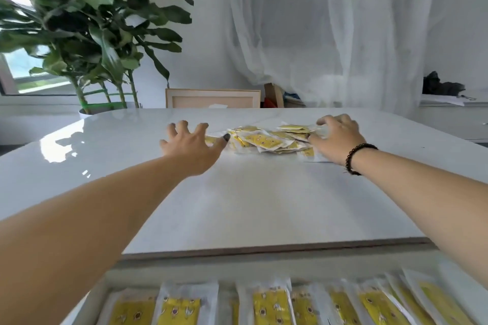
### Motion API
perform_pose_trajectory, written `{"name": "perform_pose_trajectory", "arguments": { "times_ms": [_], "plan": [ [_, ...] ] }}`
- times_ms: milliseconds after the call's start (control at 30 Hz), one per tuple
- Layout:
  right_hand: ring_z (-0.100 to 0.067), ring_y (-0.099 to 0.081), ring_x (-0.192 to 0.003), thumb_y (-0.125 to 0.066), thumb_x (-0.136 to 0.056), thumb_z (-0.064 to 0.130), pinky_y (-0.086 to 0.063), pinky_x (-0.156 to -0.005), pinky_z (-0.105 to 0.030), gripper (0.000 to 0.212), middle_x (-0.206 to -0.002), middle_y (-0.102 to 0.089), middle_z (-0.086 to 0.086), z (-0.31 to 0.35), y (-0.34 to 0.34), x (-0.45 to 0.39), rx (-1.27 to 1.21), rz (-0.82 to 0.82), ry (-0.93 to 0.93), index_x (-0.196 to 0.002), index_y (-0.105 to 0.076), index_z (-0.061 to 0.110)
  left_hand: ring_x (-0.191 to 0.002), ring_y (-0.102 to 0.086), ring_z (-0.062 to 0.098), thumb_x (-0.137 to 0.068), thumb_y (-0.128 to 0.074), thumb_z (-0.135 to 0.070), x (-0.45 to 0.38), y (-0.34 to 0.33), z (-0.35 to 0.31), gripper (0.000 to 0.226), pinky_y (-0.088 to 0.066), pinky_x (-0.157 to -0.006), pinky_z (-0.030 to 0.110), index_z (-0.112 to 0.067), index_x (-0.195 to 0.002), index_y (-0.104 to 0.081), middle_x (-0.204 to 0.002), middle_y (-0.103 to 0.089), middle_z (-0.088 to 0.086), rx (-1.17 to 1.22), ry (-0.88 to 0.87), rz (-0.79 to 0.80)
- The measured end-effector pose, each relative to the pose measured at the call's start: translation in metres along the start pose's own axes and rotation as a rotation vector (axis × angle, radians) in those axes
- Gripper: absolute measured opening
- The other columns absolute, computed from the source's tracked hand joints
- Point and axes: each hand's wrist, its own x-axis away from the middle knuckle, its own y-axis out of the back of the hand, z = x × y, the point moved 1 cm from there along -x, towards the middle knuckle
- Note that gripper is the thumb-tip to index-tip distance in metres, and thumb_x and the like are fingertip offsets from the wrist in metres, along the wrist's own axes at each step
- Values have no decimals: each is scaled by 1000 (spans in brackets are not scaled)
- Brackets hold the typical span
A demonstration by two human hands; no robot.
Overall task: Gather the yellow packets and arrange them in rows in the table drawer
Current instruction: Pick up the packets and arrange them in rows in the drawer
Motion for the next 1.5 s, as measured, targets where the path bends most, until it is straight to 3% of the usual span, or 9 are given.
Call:
{"name": "perform_pose_trajectory", "arguments": {
  "times_ms": [200, 367, 467, 633, 867, 1000, 1133, 1367, 1500],
  "plan": [
    [-23, -8, -145, -42, -85, 66, -15, -115, -52, 65, -154, -26, -3, -43, -33, -73, 0, 106, -68, -143, -35, 37, -146, -4, 34, -71, -13, -90, -77, -29, 14, 89, -16, -109, 67, -47, -149, -11, -158, -18, 3, -8, 5, 148],
    [-24, 5, -148, -44, -84, 70, -2, -119, -49, 73, -160, -11, -2, -44, -68, -110, -79, 260, -45, -148, -24, 39, -149, -1, 32, -55, -16, -97, -110, -56, -1, 101, -12, -114, 63, -54, -146, -8, -162, -12, -4, 123, -136, 241],
    [-21, -17, -146, -49, -72, 77, -17, -116, -38, 86, -158, -19, 3, -28, -78, -117, -81, 443, -14, -147, -25, 41, -148, -15, 28, -51, -19, -98, -118, -67, -18, 105, -16, -116, 55, -54, -146, -12, -161, -17, -5, 151, -262, 301],
    [-19, -38, -134, -45, -46, 86, -34, -106, -33, 101, -150, -37, 8, 1, -90, -109, -151, 445, 14, -139, -36, 49, -131, -42, 27, -53, -20, -99, -111, -74, -39, 96, -37, -104, 49, -56, -138, -33, -147, -42, -10, 124, -381, 289],
    [-22, -38, -135, -43, -59, 80, -32, -109, -35, 84, -151, -37, 6, 34, -87, -59, -197, 474, 113, -139, -33, 53, -125, -48, 21, -57, -21, -95, -70, -62, -34, 89, -40, -101, 47, -51, -129, -48, -142, -49, -15, 160, -364, 276],
    [-23, -50, -121, -43, -75, 75, -43, -94, -31, 69, -148, -39, 7, 42, -76, -20, -147, 458, 134, -140, -30, 54, -132, -41, 17, -64, -23, -87, -32, -46, -23, 83, -36, -104, 48, -50, -135, -42, -145, -45, -15, 125, -364, 273],
    [-20, -32, -139, -39, -77, 76, -25, -114, -43, 71, -154, -30, 7, 49, -62, 20, -78, 454, 155, -142, -26, 51, -134, -39, 18, -79, -33, -80, 10, -28, -14, 66, -32, -106, 43, -49, -137, -41, -146, -43, -14, 104, -375, 271],
    [-18, -25, -143, -30, -67, 83, -13, -117, -46, 83, -156, -26, 7, 60, -39, 81, -43, 480, 144, -143, -23, 51, -132, -39, 17, -68, -25, -87, 69, -6, 0, 83, -30, -107, 43, -46, -138, -42, -143, -45, -12, 66, -341, 291],
    [-17, -21, -144, -33, -75, 79, -14, -117, -43, 77, -157, -23, 8, 66, -25, 112, -45, 485, 140, -145, -21, 49, -138, -34, 16, -70, -27, -86, 95, 2, 5, 80, -27, -111, 46, -46, -139, -41, -148, -40, -13, 68, -348, 294]
  ]
}}
